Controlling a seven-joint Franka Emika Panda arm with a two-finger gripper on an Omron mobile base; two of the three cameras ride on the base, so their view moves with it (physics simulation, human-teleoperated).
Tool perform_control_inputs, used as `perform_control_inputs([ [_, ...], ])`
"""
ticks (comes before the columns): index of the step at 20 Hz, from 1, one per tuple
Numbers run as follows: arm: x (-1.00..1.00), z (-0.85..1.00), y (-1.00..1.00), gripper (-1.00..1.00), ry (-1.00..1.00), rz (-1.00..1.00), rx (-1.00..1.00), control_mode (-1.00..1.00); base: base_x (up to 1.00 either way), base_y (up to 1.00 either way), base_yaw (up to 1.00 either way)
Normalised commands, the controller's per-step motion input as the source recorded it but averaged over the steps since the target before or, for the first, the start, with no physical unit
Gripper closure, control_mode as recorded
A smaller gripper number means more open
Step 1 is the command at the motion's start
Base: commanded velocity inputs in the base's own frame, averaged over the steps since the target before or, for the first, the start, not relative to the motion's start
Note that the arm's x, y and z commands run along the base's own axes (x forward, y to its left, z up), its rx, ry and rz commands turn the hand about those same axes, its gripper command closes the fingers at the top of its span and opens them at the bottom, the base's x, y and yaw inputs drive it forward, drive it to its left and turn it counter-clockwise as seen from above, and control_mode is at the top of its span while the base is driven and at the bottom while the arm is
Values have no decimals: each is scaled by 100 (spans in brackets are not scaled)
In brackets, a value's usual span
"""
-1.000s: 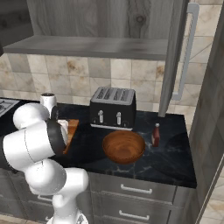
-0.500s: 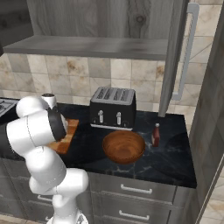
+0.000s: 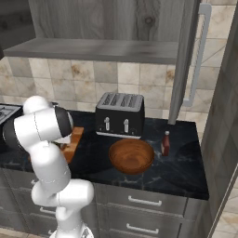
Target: Open the cabinet. Place the bowl and condiment on the counter. Then place the lime and garlic on the cutting board.
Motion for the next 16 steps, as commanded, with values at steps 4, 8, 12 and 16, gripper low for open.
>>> perform_control_inputs([
  [4,9,-35,6,-100,0,-4,-1,-100,0,0,0],
  [8,-9,5,-11,-100,0,-11,0,-100,0,0,0],
  [12,-18,34,-27,-100,0,-16,0,-100,0,0,0],
  [16,-11,59,-21,-100,0,-15,1,-100,0,0,0],
])
